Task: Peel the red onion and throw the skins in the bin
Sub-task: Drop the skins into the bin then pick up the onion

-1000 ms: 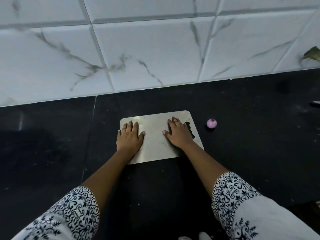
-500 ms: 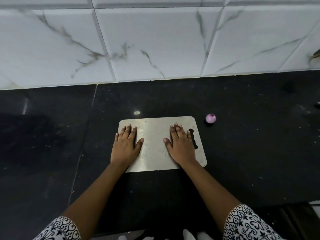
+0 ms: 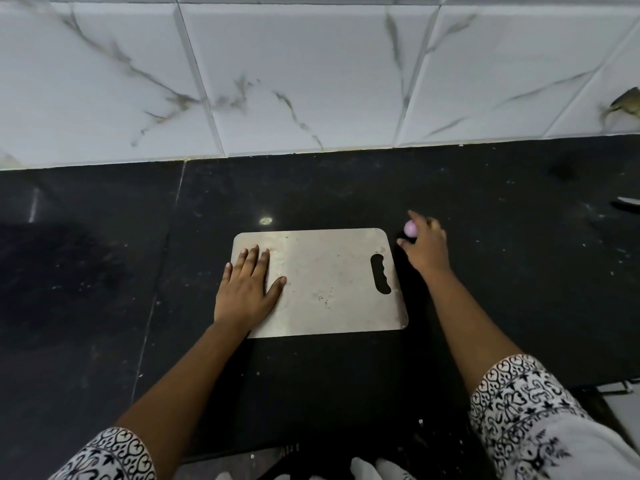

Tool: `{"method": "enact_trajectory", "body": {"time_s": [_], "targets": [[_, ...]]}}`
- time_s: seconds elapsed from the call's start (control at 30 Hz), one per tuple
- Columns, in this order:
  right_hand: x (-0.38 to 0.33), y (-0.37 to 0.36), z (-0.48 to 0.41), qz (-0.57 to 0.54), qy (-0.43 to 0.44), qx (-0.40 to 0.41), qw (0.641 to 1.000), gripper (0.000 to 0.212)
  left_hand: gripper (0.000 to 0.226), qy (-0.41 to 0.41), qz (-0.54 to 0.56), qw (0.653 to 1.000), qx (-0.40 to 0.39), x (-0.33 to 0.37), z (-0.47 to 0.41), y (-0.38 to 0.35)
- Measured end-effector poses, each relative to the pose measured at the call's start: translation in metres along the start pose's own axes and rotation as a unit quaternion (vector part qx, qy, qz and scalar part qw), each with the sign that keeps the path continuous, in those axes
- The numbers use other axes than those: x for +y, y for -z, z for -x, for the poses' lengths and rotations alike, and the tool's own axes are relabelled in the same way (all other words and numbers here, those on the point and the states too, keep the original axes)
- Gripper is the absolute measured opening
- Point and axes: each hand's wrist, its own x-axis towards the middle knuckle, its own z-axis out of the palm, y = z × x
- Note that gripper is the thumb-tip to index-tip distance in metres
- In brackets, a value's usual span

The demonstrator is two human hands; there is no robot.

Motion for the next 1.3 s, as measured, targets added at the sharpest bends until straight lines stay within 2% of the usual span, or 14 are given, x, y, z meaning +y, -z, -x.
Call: {"method": "enact_trajectory", "body": {"time_s": [0.13,0.23,0.33,0.4,0.43,0.67,0.8,0.9,0.93,1.0,1.1,1.3], "targets": [[-0.003,0.004,-0.007,-0.019,0.008,0.021,1.0,0.042,0.088,0.001,-0.009,1.0,0.002,-0.001,0.0,-0.002],[-0.028,0.008,0.018,-0.068,0.038,0.015,0.997,0.044,0.087,0.003,-0.011,1.0,0.003,0.0,0.0,-0.002],[-0.064,-0.011,0.062,-0.15,0.103,-0.1,0.978,0.046,0.083,0.004,-0.01,1.0,0.001,0.0,0.0,-0.002],[-0.079,-0.036,0.086,-0.132,0.132,-0.16,0.969,0.043,0.075,0.008,-0.007,1.0,-0.003,0.001,0.001,-0.002],[-0.084,-0.047,0.094,-0.117,0.139,-0.162,0.97,0.043,0.072,0.01,-0.006,1.0,-0.003,0.002,0.001,-0.001],[-0.093,-0.078,0.11,-0.07,0.165,-0.008,0.984,0.049,0.07,0.023,0.002,1.0,0.005,0.003,0.002,-0.004],[-0.095,-0.078,0.108,-0.053,0.155,-0.011,0.986,0.058,0.07,0.027,0.004,1.0,0.011,0.004,0.002,-0.004],[-0.084,-0.069,0.107,-0.096,0.145,-0.028,0.984,0.068,0.07,0.031,0.004,1.0,0.007,0.006,0.005,-0.005],[-0.074,-0.064,0.105,-0.095,0.156,-0.019,0.983,0.066,0.07,0.03,0.004,1.0,0.005,0.007,0.006,-0.006],[-0.052,-0.056,0.099,0.001,0.189,-0.025,0.982,0.058,0.07,0.027,0.009,1.0,0.001,0.007,0.006,-0.007],[-0.03,-0.055,0.095,0.145,0.21,-0.087,0.963,0.059,0.07,0.019,0.006,1.0,-0.007,0.005,0.006,-0.007],[-0.033,-0.051,0.091,0.168,0.212,-0.085,0.959,0.058,0.071,0.018,-0.004,1.0,0.001,0.01,0.005,-0.001]]}}
